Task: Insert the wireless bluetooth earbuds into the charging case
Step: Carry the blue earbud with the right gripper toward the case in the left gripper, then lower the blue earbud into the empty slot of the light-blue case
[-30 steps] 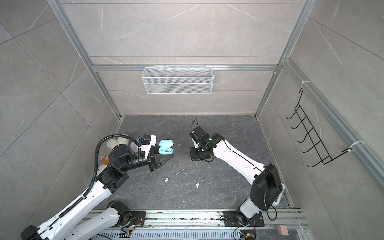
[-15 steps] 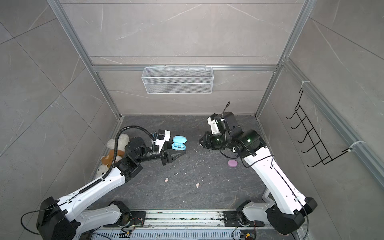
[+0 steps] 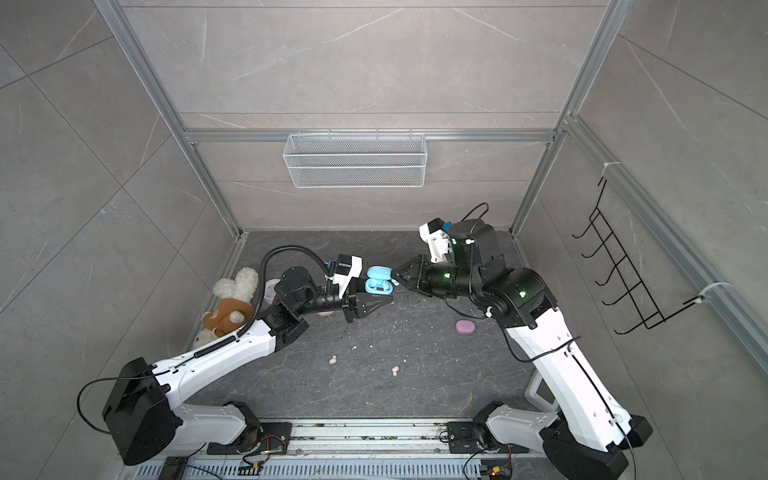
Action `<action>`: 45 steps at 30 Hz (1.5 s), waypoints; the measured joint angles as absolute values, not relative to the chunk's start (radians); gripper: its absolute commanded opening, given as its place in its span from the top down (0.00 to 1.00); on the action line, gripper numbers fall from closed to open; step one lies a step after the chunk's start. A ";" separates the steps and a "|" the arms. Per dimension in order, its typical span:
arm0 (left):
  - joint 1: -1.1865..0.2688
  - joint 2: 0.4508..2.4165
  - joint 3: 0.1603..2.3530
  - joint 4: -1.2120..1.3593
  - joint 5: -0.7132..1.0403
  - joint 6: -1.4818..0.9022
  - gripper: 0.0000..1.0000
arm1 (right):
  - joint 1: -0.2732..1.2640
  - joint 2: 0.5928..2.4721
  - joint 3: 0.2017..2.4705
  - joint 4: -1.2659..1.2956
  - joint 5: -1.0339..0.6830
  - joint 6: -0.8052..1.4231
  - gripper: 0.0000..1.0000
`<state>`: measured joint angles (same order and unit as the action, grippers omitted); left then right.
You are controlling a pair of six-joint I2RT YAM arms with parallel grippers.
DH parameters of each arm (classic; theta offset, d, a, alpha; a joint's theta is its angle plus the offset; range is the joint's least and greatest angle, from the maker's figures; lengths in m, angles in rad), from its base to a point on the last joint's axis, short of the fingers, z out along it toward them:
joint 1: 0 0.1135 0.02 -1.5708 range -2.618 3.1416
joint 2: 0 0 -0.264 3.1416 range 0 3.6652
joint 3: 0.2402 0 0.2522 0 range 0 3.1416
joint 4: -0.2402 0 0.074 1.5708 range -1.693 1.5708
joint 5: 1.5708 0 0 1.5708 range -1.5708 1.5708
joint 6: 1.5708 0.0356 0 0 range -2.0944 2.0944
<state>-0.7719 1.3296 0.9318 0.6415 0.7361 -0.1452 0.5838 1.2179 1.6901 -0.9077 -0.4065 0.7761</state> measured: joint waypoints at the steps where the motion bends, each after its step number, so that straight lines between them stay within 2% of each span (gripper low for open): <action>1: -0.775 1.336 0.931 0.654 0.736 -0.145 0.71 | 0.584 1.213 1.690 -0.895 -0.414 0.785 0.84; 17: -0.790 1.400 0.933 0.818 0.730 -0.148 0.71 | 0.602 1.176 1.601 -0.748 -0.460 0.873 0.84; 45: -0.818 1.430 0.944 0.869 0.682 -0.158 0.71 | 0.687 1.197 1.575 -0.699 -0.362 0.871 0.84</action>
